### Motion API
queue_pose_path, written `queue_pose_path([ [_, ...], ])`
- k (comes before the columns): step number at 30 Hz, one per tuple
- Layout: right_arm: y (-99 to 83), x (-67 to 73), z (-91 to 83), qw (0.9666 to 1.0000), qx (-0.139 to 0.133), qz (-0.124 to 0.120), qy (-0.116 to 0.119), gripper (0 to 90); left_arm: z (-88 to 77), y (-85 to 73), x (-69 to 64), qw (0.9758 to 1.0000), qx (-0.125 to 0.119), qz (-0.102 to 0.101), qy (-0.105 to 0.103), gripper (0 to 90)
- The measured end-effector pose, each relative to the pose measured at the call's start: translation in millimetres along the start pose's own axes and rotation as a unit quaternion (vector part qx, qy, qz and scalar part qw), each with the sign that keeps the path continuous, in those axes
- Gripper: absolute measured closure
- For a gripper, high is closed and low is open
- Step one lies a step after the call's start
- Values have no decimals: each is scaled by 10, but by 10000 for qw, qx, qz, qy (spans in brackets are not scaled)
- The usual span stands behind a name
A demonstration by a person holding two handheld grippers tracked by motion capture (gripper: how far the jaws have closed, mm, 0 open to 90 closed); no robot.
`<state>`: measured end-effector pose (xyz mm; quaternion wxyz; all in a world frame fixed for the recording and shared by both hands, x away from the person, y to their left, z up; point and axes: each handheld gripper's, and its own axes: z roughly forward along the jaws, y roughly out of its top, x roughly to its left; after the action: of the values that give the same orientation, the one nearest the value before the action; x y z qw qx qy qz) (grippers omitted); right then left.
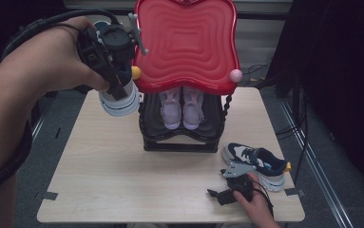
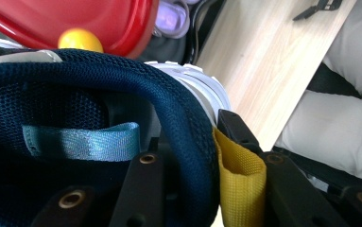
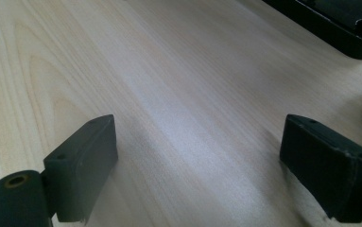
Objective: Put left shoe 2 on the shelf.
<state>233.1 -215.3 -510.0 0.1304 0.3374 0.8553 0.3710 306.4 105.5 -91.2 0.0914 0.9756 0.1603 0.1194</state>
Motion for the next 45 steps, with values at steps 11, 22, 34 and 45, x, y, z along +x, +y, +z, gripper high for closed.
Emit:
queue_pose_path([
  [11, 0, 1, 0, 10000, 1, 1, -2, 113, -14, 242, 25, 9995, -164, 216, 182, 727],
  [22, 0, 0, 0, 10000, -1, 0, 1, 113, 92, 459, 79, 9988, -215, 401, 184, 727],
  [34, 0, -1, 0, 10000, -2, -1, 2, 113, 195, 687, 191, 9971, -185, 679, 297, 727],
  [45, 0, -1, 0, 10000, -3, 0, 4, 113, 265, 919, 282, 9927, -55, 1130, 428, 724],
])
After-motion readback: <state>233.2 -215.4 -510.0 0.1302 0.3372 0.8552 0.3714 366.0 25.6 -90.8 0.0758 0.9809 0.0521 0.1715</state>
